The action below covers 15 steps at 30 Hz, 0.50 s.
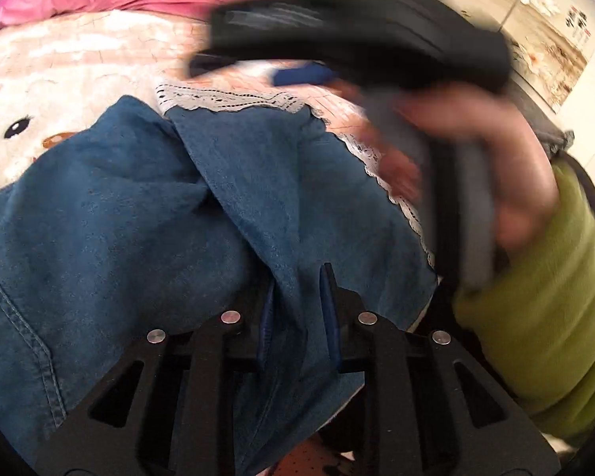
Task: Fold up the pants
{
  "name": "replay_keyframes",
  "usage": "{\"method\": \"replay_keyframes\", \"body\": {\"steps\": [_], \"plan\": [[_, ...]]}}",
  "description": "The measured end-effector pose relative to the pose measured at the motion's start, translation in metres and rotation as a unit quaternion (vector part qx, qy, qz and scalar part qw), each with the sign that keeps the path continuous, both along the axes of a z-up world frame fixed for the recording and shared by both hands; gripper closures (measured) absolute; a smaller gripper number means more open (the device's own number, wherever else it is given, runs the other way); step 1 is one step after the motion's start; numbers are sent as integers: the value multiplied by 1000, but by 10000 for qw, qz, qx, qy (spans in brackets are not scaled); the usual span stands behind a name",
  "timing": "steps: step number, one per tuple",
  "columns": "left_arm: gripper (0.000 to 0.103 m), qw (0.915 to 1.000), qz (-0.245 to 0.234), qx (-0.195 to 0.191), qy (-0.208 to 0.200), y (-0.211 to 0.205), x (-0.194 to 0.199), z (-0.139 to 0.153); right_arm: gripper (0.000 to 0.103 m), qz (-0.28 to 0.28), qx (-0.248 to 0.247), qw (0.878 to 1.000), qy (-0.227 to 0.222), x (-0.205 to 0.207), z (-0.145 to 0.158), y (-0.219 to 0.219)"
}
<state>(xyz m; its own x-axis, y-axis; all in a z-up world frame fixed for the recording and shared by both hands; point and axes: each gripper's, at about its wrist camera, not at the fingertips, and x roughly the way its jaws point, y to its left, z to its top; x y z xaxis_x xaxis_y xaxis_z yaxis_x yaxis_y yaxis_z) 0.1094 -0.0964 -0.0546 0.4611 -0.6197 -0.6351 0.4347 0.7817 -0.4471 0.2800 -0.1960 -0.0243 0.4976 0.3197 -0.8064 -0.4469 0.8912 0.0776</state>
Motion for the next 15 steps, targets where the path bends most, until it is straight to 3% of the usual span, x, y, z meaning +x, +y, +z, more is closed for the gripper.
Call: {"method": "replay_keyframes", "body": {"steps": [4,5,6,7,10,15], "plan": [[88,9998,-90,73,-147,-3,-4,1,20,5,-559,9980,287,38,-24,39],[88,9998,-101,62,-131,-2,-4,0,24,14,-633,9973,373,43,-31,42],[88,9999,-114,45,-121,-2,-3,-1,35,28,-738,9962,451,48,-39,45],[88,9998,-119,37,-128,0,-4,-1,59,8,-901,9951,406,50,-44,46],[88,9999,-58,-16,-138,8,-3,-2,93,-15,-629,9977,252,45,-33,31],[74,9998,21,-142,-149,16,0,-6,93,-575,177,9979,-231,12,21,-35]]}}
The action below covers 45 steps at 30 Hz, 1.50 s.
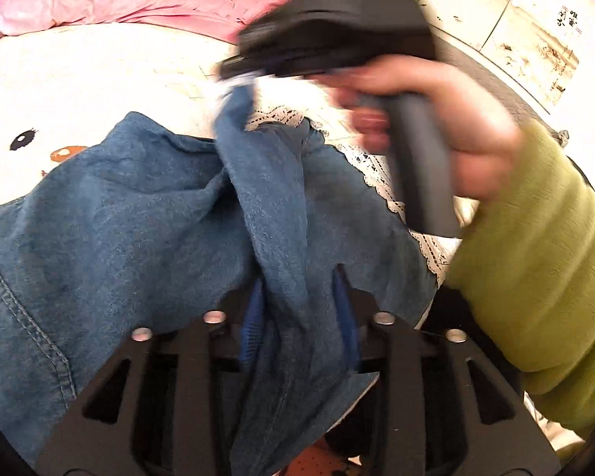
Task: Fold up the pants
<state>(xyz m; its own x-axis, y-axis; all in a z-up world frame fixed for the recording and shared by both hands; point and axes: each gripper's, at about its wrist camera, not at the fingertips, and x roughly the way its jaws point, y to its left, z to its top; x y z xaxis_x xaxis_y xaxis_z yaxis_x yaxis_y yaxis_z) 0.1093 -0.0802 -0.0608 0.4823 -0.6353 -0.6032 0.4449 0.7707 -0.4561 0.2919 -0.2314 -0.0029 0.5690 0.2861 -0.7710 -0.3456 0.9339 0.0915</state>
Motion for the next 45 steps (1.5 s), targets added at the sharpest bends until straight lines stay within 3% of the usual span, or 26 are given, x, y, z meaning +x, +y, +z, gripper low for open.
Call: {"method": "replay_keyframes", "body": {"steps": [7,8,9,12,14,21,24,26,28,30,35,39,42,45], "plan": [[74,9986,84,345,-393,-5,-8,2,93,-832,588,9942,-354,-73,37,-102],[81,9980,76,407,-485,-5,-9,5,93,-940,676,9926,-356,-84,37,-113],[88,9973,35,467,-568,-5,-10,6,93,-1034,781,9911,-316,-93,36,-125],[93,9943,-48,703,-804,-5,-13,8,93,-1320,1537,9792,82,-127,19,-161],[93,9899,-78,959,-1044,-7,-20,11,93,-1417,1735,9740,353,-141,5,-176],[93,9875,-527,1072,-1030,-24,-30,16,86,-1615,1751,9672,877,-170,-30,-201],[93,9856,-664,1169,-1026,-34,-34,14,76,-1596,1773,9662,972,-178,-36,-205],[93,9844,-680,1227,-1065,-39,-37,14,79,-1588,1732,9668,1000,-179,-40,-203],[94,9846,-664,1226,-1058,-38,-37,14,93,-1536,1652,9694,967,-180,-39,-202],[101,9843,-669,1243,-1059,-37,-38,15,94,-1499,1631,9708,919,-182,-35,-203],[101,9819,-879,1150,-1223,-28,-45,26,94,-1375,1631,9735,820,-198,-23,-206],[101,9769,-1044,1465,-1150,-32,-53,22,93,-1476,1432,9724,1104,-202,-36,-206],[101,9746,-1190,1606,-1009,-36,-56,12,88,-1636,1325,9694,1261,-202,-42,-208],[101,9748,-1233,1629,-898,-39,-55,6,81,-1774,1313,9694,1072,-210,-31,-215]]}}
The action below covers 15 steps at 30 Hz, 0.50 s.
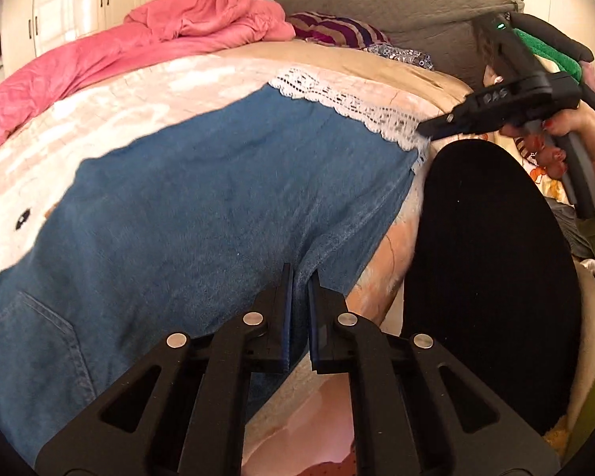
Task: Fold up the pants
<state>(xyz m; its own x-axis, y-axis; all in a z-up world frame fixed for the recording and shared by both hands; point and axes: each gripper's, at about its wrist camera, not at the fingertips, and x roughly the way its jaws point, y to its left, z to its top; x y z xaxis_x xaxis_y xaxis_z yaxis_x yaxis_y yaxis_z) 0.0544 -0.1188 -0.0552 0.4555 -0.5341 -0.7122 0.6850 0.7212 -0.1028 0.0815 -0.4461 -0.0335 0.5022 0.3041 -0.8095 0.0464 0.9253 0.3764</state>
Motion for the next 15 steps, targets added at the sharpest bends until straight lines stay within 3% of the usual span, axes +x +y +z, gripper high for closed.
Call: {"method": "replay_keyframes", "body": {"steps": [4,9,11,14,15], "plan": [[101,10000,-48,13,24,0,-1,-4,62,-8,-661,9953,-709,-15,29,14],[98,9999,-38,24,125,0,-6,-8,59,1032,-793,9871,-937,-2,31,74],[94,9998,-19,-1,178,1,-9,-8,58,1338,-811,9846,-776,9,20,97],[92,9992,222,117,323,7,-18,-4,39,1604,-617,9849,196,26,-21,117],[92,9988,350,147,324,12,-22,0,38,1612,-584,9845,380,26,-34,119]]}}
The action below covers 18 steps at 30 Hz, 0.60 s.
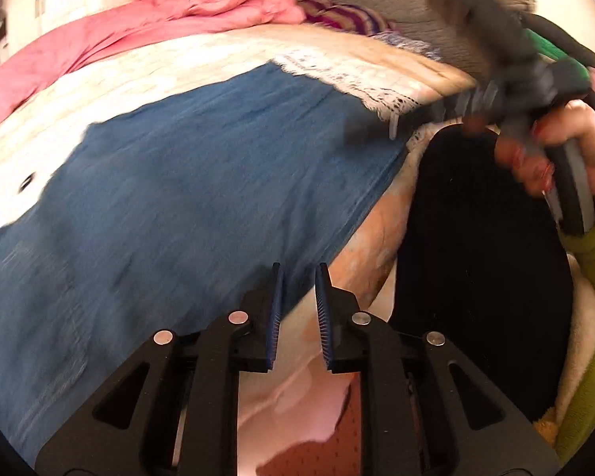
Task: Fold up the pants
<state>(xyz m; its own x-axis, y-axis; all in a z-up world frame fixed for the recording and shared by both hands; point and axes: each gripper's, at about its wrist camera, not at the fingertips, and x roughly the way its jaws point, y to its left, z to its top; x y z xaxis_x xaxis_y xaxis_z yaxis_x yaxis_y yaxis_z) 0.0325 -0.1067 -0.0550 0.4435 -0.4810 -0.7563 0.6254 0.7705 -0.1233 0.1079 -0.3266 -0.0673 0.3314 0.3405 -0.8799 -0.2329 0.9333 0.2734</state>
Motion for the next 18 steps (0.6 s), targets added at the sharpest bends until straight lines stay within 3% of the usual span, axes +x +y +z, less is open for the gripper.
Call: {"method": "replay_keyframes", "body": {"steps": [2,4,5,8,12,15,16,18], "plan": [[90,9992,375,-52,-160,24,-13,16,33,107,-58,9996,-257,-11,3,3],[75,9958,815,-210,-361,55,-24,34,32,79,66,9994,-317,-15,8,-1],[66,9924,1122,-219,-459,74,-29,42,32,30,139,9993,-352,-17,10,-4],[65,9764,2070,40,-610,124,-34,55,32,-16,187,9972,-724,-23,23,-6],[61,9418,3353,152,-178,188,-19,51,32,103,239,9945,-1019,-26,35,0],[50,9225,3853,64,215,215,1,36,32,214,203,9936,-1093,-22,41,8],[49,9175,3959,-36,391,219,8,29,32,257,174,9935,-1095,-21,42,11],[49,9182,3894,-402,604,224,20,19,31,312,132,9935,-1091,-18,42,17]]}}
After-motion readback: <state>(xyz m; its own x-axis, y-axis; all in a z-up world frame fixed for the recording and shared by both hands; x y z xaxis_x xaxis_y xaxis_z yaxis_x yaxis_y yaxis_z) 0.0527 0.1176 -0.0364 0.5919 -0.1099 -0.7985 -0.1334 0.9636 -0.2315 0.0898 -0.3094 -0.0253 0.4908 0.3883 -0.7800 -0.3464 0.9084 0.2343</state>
